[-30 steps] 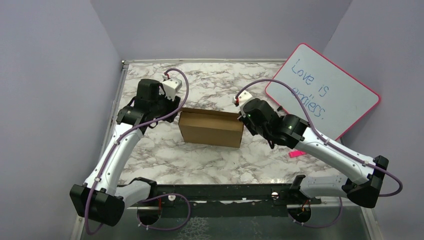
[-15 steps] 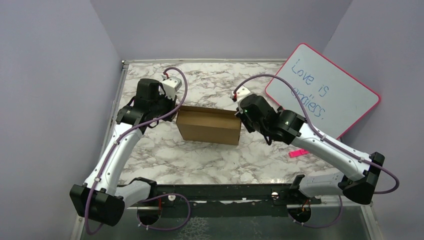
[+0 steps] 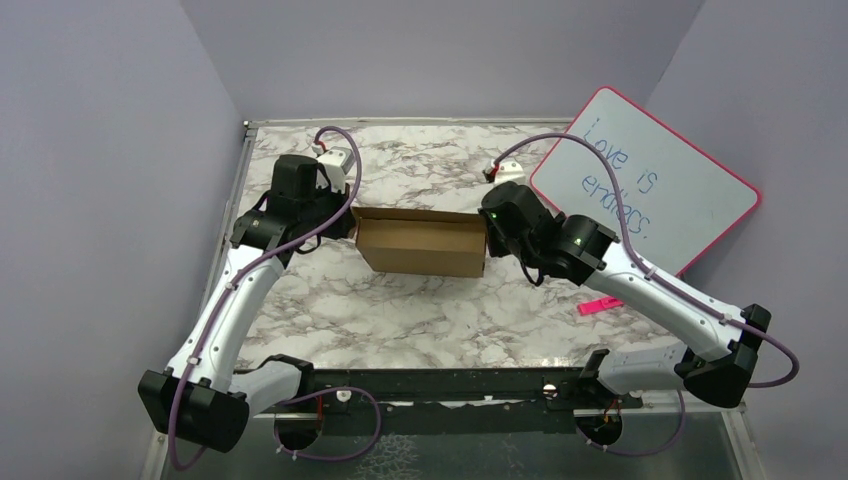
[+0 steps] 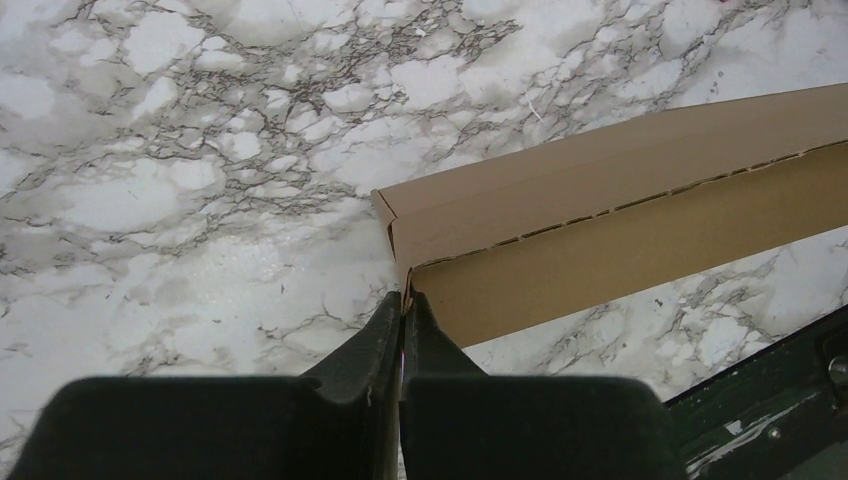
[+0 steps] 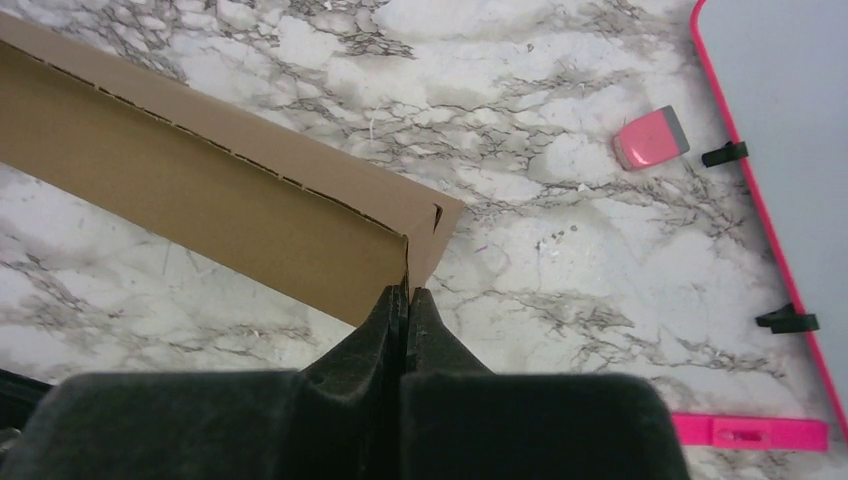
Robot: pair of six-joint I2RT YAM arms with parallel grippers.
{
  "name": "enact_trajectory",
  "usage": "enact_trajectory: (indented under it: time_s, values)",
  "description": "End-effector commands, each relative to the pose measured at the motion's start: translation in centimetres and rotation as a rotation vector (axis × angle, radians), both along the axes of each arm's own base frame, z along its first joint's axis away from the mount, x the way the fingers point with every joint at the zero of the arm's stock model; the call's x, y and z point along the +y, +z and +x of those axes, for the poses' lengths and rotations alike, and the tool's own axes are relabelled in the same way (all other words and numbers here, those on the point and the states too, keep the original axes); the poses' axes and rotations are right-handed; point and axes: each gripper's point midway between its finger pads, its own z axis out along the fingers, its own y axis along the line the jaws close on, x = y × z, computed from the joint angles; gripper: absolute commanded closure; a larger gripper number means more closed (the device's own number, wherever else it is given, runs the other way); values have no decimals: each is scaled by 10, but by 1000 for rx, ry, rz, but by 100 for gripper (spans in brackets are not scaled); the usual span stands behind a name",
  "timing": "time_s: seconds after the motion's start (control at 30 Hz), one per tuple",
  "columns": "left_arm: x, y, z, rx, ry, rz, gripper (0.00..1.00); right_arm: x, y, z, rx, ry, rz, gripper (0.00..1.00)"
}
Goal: Fold the paper box
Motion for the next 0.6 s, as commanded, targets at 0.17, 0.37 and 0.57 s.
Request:
enact_trajectory:
  time_s: [0.17, 0.37, 0.57]
  values:
    - [-16, 8, 4, 11, 41, -77, 100, 15, 2, 15, 12, -173, 139, 99]
    - [-20, 5, 7, 10, 54, -90, 100, 18, -3, 20, 31, -228, 142, 99]
    - [-24, 1, 8, 14, 58, -95, 100, 19, -7, 25, 23, -277, 171, 99]
